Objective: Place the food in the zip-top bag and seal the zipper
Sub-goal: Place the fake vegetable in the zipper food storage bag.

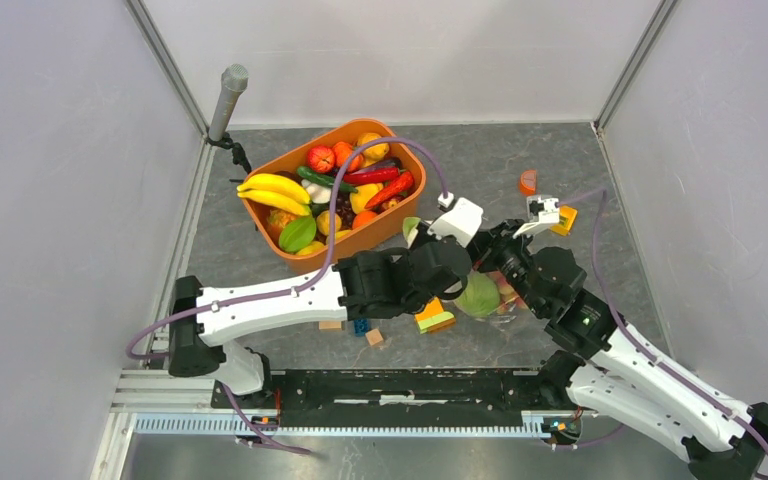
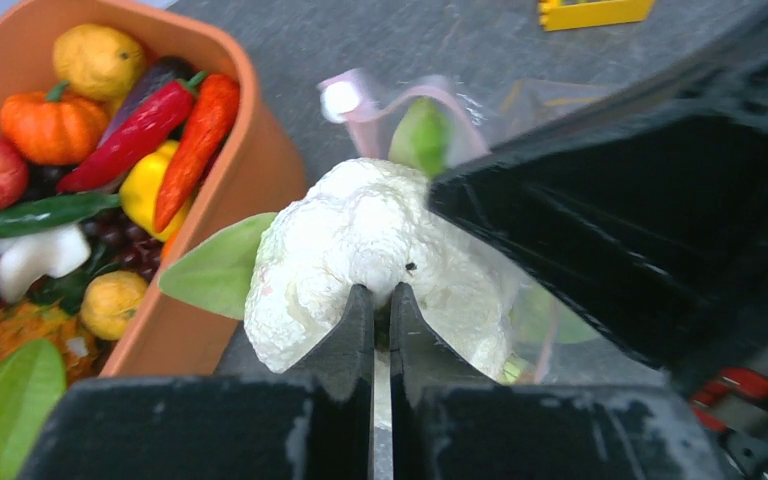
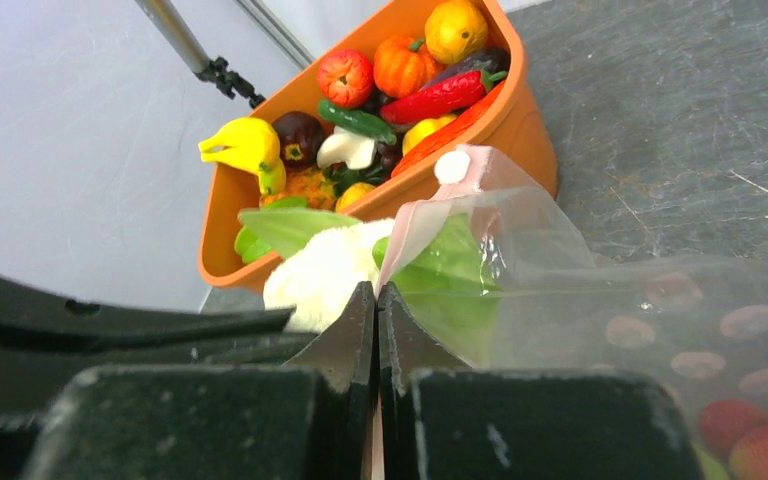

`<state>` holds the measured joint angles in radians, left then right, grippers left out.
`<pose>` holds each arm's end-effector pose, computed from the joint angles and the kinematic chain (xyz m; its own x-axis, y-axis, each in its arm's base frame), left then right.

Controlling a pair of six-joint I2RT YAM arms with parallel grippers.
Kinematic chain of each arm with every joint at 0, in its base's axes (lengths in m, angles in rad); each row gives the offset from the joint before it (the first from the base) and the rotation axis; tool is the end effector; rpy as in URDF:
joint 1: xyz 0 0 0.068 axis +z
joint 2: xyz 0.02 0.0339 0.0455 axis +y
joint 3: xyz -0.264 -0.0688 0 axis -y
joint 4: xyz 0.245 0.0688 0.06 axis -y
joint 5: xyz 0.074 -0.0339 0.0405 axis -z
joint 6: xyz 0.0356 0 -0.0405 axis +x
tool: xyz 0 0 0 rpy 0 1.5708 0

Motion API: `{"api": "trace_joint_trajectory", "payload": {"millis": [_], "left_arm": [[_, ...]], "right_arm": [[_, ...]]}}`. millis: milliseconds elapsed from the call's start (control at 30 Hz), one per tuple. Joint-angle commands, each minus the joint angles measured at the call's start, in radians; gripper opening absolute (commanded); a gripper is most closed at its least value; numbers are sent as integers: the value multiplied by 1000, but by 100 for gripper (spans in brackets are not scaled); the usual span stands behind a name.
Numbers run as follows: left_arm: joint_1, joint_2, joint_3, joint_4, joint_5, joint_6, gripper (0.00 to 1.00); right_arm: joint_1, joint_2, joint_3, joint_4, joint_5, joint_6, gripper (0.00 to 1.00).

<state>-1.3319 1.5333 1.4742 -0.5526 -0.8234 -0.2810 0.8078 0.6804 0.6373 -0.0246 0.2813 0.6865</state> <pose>0.1055 -0.3228 0.3663 -0.2743 0.3297 -0.9034 0.4603 0.8698 0.1776 0.1247 0.1161 0.3217 -0.3550 0.5099 -0.7836 -0.3594 0.6994 0.6179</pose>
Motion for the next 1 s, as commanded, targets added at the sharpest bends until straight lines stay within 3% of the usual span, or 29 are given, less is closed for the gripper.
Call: {"api": "trace_joint_trajectory", "payload": {"millis": [0, 200, 267, 367, 467, 533, 667, 967], "left_arm": [[-30, 29, 75, 20, 122, -10, 2], [-24, 24, 30, 10, 39, -18, 7], [-20, 32, 40, 17, 67, -10, 21], [-20, 37, 43, 49, 138, 14, 26], [-20, 5, 3, 129, 232, 35, 55], [-21, -34, -36, 187, 290, 40, 59], [-19, -128, -117, 267, 360, 46, 83], [-13, -384, -313, 364, 313, 53, 100]], "right_arm": [[4, -40, -40, 78, 44, 71, 0], [4, -91, -38, 54, 91, 63, 0], [4, -103, -32, 55, 86, 54, 0], [4, -101, -14, 54, 46, 37, 0], [5, -105, -5, 32, 48, 36, 0], [4, -117, -13, 27, 63, 37, 0], [4, -145, -24, -8, 98, 36, 0], [4, -148, -8, -66, 133, 12, 0]]}}
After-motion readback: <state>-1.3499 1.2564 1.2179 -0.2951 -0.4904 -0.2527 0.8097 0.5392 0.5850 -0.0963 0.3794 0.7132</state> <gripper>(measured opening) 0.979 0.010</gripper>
